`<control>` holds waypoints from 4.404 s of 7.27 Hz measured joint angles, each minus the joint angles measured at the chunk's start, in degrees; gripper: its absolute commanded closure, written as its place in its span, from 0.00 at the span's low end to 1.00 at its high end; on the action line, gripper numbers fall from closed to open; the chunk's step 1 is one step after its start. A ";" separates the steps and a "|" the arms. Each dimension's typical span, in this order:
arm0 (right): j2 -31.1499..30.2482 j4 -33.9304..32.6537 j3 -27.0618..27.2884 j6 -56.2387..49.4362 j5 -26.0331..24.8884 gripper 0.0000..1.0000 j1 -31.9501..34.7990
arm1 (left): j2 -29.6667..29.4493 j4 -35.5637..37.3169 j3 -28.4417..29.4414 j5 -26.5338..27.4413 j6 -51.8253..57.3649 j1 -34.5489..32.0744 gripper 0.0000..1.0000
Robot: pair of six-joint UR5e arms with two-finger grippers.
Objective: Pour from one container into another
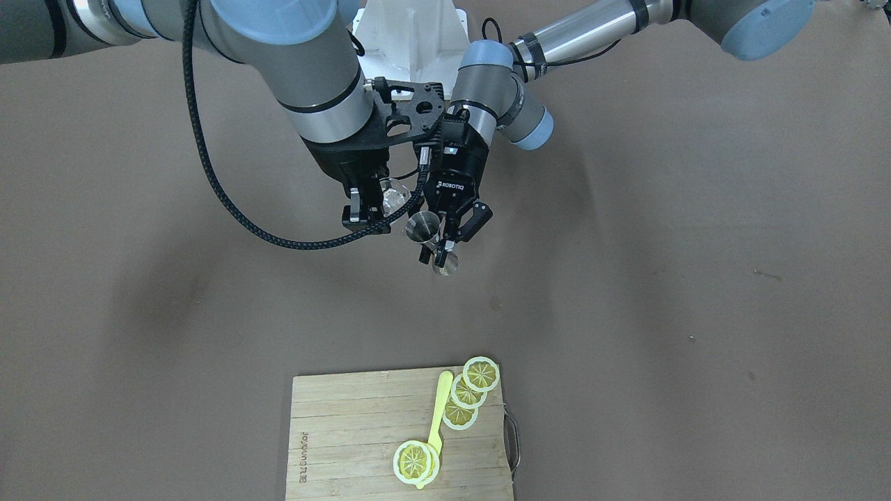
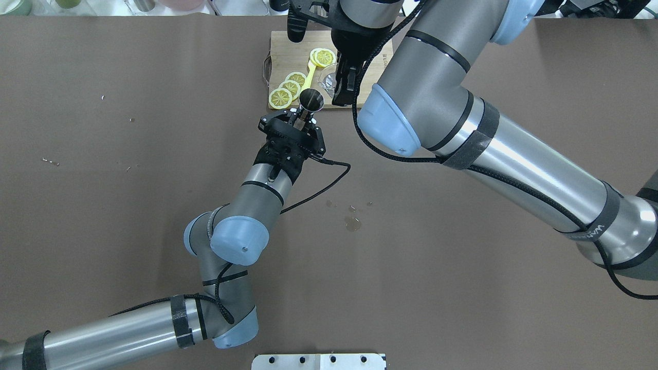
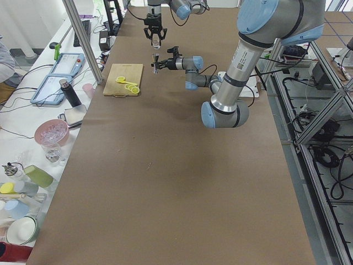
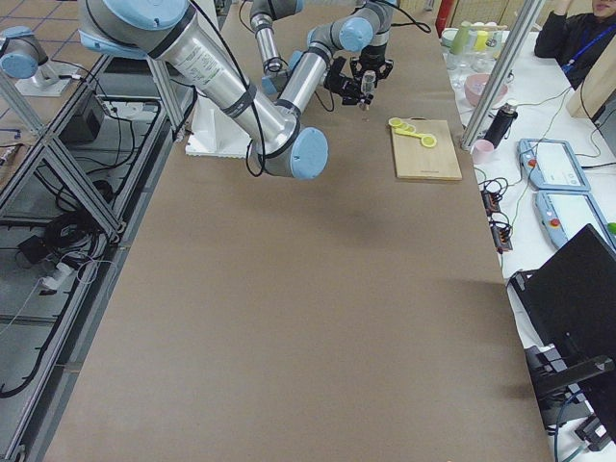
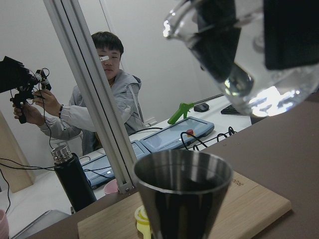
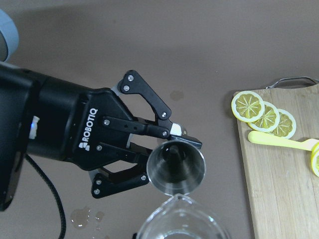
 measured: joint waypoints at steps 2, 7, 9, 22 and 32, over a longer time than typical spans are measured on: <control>-0.08 -0.38 -0.14 -0.57 0.00 1.00 0.01 | 0.13 -0.89 -0.10 -0.08 -0.63 0.00 1.00; 1.44 -1.28 -2.99 -0.79 -0.31 1.00 -0.08 | 0.22 -1.61 -0.22 -0.08 -1.00 0.00 1.00; 2.30 -2.15 -4.01 -1.02 -0.68 1.00 -0.12 | 0.23 -1.91 -0.22 -0.08 -1.04 0.00 1.00; 11.85 -15.92 -13.91 -8.10 -3.41 1.00 -1.44 | -0.12 -2.23 -0.48 -0.09 -1.13 0.16 1.00; 15.39 -25.58 -17.25 -15.02 -5.99 1.00 -1.80 | -0.14 -2.28 -0.50 -0.08 -1.14 0.18 1.00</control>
